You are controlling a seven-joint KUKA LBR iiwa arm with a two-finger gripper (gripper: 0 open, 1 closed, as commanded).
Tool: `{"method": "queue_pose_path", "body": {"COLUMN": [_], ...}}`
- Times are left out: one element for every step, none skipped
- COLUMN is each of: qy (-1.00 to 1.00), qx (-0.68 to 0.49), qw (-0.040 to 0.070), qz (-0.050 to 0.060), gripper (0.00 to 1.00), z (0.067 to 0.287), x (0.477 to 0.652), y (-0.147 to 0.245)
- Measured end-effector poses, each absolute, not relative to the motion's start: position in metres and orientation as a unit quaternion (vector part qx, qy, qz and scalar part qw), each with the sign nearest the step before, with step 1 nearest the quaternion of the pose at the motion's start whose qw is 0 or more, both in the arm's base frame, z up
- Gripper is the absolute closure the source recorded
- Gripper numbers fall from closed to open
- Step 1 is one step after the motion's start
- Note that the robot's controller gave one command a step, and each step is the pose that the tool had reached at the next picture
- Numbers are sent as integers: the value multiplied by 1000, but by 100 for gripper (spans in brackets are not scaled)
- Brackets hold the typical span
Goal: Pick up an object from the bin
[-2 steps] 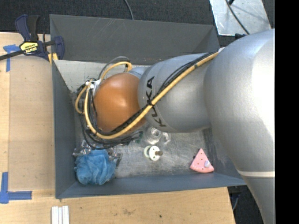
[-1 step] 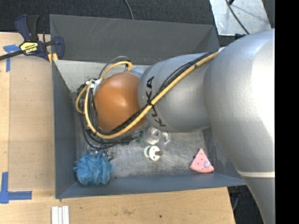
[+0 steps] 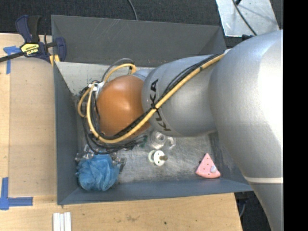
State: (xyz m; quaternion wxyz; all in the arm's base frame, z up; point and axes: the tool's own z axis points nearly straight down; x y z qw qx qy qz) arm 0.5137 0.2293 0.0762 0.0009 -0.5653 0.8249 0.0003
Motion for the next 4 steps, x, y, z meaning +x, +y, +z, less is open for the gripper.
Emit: {"method": "queue_pose_path", "body": {"qy": [825,778,779,779], "qx": [-565,-628,-627,-627], "qw": [1,2,2,-2], "qz": [0,-1,0,1], "gripper": [0,100,100,100], "z": [76,96,96,142], "x": [514,494,494,490], "y": [229,243,243,242]}}
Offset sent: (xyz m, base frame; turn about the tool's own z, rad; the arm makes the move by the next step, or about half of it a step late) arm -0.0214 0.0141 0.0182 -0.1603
